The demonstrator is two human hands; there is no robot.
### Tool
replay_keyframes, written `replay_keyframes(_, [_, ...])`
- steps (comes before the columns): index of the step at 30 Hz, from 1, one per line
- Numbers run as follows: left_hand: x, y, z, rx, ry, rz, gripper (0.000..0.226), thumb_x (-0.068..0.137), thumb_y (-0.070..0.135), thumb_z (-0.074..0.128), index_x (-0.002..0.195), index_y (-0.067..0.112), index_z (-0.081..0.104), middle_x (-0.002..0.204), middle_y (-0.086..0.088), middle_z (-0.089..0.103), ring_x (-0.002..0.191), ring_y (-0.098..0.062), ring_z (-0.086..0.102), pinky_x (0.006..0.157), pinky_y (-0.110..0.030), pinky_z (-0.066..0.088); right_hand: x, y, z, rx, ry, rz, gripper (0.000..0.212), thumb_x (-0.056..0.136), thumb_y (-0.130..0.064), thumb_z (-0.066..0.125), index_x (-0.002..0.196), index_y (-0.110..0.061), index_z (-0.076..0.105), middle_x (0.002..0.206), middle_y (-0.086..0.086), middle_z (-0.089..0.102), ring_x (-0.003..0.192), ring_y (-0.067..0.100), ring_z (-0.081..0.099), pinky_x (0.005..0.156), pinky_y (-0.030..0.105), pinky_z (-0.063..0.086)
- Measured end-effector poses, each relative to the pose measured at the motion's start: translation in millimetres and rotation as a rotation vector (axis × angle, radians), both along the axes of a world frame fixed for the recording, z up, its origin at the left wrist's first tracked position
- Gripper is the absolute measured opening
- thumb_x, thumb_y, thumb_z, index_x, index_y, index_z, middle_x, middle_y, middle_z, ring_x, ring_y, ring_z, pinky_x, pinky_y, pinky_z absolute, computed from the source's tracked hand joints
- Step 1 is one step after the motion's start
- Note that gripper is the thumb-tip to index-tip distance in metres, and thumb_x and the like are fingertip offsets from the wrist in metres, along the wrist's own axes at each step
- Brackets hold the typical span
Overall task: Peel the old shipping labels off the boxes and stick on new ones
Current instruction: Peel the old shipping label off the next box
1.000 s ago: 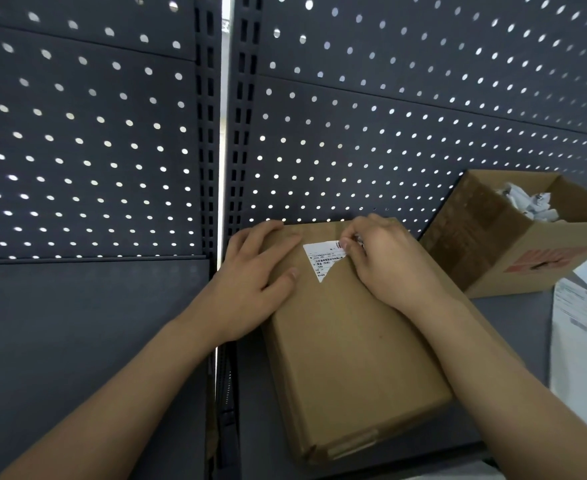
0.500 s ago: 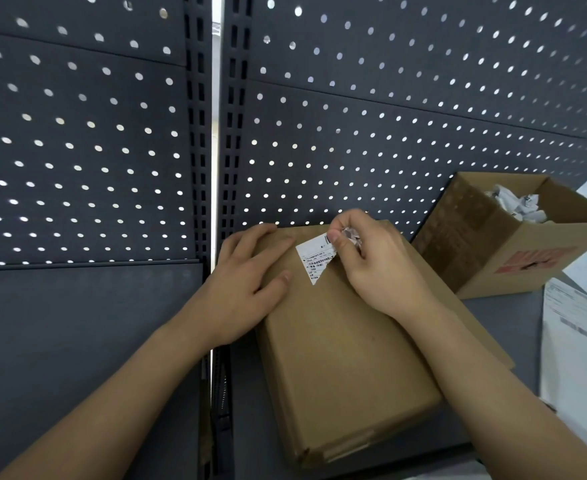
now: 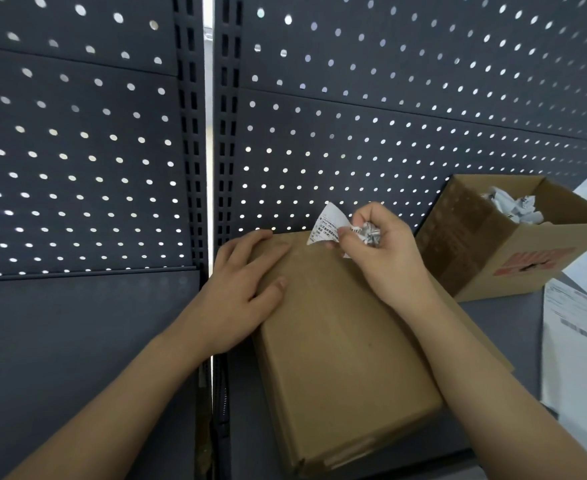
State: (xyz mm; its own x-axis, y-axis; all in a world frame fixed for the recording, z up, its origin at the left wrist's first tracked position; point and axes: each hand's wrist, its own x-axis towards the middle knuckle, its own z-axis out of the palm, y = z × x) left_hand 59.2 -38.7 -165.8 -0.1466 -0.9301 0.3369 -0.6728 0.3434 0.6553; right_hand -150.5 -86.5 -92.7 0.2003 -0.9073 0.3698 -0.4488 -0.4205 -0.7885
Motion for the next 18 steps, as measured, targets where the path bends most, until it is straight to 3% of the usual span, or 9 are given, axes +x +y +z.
replay_keyframes(2, [0.0,0.3,0.5,0.004,-0.002,-0.003,0.064,0.085,0.060,0.032,0.146,0.042,0.038,0.152,0.022,0.020,0.139,-0.004,0.012,0.106,-0.012,0.009,-1.1,-1.2,1.0,-0.018,0.012,-0.032,0.024,0.086,-0.013,0.066,0.074,-0.020,0.045,0.063,-0.001,0.048,0.057,0.009,0.040,0.057,0.030,0.035])
replay_keyframes(4, [0.3,0.6,1.0,0.009,-0.005,0.001,0.065,0.084,0.060,0.031,0.146,0.042,0.037,0.152,0.022,0.019,0.139,-0.003,0.012,0.105,-0.011,0.008,-0.1,-0.8,1.2,-0.009,0.007,-0.031,0.026,0.084,-0.007,0.064,0.073,-0.019,0.044,0.061,-0.004,0.049,0.054,0.012,0.042,0.055,0.032,0.035])
replay_keyframes(6, [0.3,0.6,1.4,0.006,-0.009,0.001,0.064,0.084,0.060,0.031,0.146,0.043,0.037,0.152,0.023,0.019,0.138,-0.002,0.012,0.105,-0.011,0.008,2.1,0.4,1.4,0.015,-0.030,-0.014,0.024,0.085,-0.004,0.062,0.076,-0.017,0.044,0.063,0.001,0.061,0.058,0.024,0.058,0.053,0.039,0.040])
replay_keyframes(8, [0.1,0.6,1.7,0.001,-0.006,-0.003,0.064,0.085,0.060,0.031,0.146,0.043,0.037,0.152,0.023,0.020,0.138,-0.002,0.012,0.106,-0.012,0.009,3.6,1.5,2.5,0.012,-0.055,-0.026,0.023,0.086,-0.002,0.060,0.078,-0.015,0.043,0.066,0.013,0.062,0.055,0.022,0.052,0.050,0.033,0.037])
replay_keyframes(10, [0.1,0.8,1.7,0.001,-0.001,-0.005,0.064,0.085,0.060,0.031,0.146,0.042,0.037,0.151,0.023,0.020,0.138,-0.003,0.013,0.105,-0.010,0.008,4.0,1.8,3.6,0.017,-0.083,-0.037,0.020,0.089,-0.005,0.058,0.079,-0.014,0.043,0.064,0.020,0.048,0.056,0.017,0.038,0.050,0.029,0.032])
replay_keyframes(14, [0.3,0.7,2.4,0.005,-0.012,-0.001,0.065,0.084,0.060,0.030,0.146,0.043,0.037,0.152,0.024,0.019,0.138,-0.002,0.012,0.104,-0.008,0.007,1.9,-1.6,1.3,0.091,-0.111,-0.043,0.015,0.093,-0.017,0.057,0.086,-0.018,0.043,0.065,-0.003,0.041,0.059,0.013,0.036,0.051,0.025,0.031])
replay_keyframes(18, [1.3,0.7,5.0,0.021,-0.036,-0.004,0.066,0.084,0.062,0.029,0.147,0.042,0.036,0.152,0.023,0.019,0.137,-0.001,0.011,0.107,-0.013,0.009,-3.2,-6.7,-1.0,0.110,-0.071,-0.064,0.015,0.095,-0.020,0.054,0.089,-0.021,0.040,0.062,-0.009,0.038,0.057,0.013,0.033,0.056,0.030,0.031])
